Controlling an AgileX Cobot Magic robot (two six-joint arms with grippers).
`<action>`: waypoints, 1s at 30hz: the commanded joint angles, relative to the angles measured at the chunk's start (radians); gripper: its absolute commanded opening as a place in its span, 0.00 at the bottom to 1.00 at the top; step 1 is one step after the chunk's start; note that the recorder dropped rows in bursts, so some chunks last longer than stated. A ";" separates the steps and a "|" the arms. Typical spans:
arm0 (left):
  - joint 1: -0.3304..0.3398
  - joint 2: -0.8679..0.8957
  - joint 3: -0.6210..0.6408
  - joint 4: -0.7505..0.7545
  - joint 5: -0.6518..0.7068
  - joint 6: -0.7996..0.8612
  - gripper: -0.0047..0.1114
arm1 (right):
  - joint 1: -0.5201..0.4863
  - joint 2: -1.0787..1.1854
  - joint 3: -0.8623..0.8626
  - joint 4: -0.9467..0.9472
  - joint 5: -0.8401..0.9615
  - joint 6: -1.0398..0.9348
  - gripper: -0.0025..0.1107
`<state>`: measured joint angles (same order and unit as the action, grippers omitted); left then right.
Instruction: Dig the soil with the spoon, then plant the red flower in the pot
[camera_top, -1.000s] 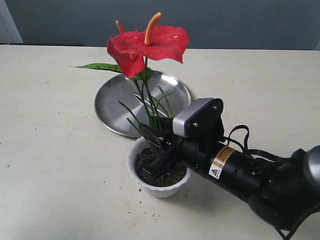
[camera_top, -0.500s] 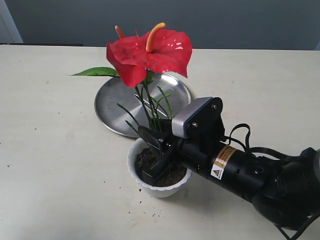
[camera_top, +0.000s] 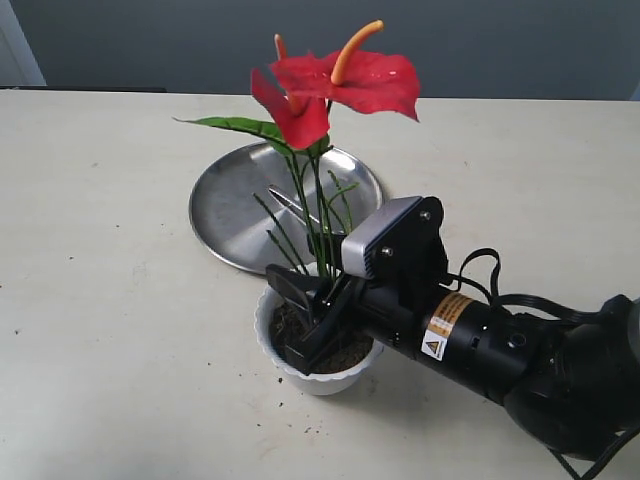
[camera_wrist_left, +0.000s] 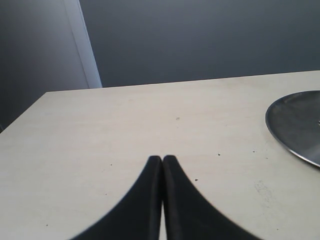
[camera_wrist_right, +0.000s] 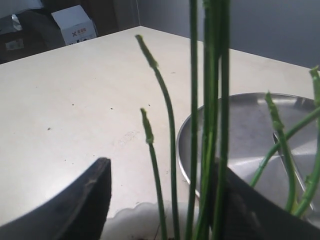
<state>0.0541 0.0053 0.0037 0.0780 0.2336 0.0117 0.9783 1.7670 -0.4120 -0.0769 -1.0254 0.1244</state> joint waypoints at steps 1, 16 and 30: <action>-0.007 -0.005 -0.004 -0.008 -0.001 -0.002 0.04 | 0.001 0.006 0.018 -0.027 0.096 0.009 0.49; -0.007 -0.005 -0.004 -0.008 -0.001 -0.002 0.04 | 0.001 0.006 0.018 0.056 0.133 -0.107 0.49; -0.007 -0.005 -0.004 -0.008 -0.001 -0.002 0.04 | 0.001 -0.005 0.018 -0.068 0.113 -0.116 0.02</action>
<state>0.0541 0.0053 0.0037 0.0780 0.2336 0.0117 0.9783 1.7584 -0.4120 -0.1120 -0.9971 0.0000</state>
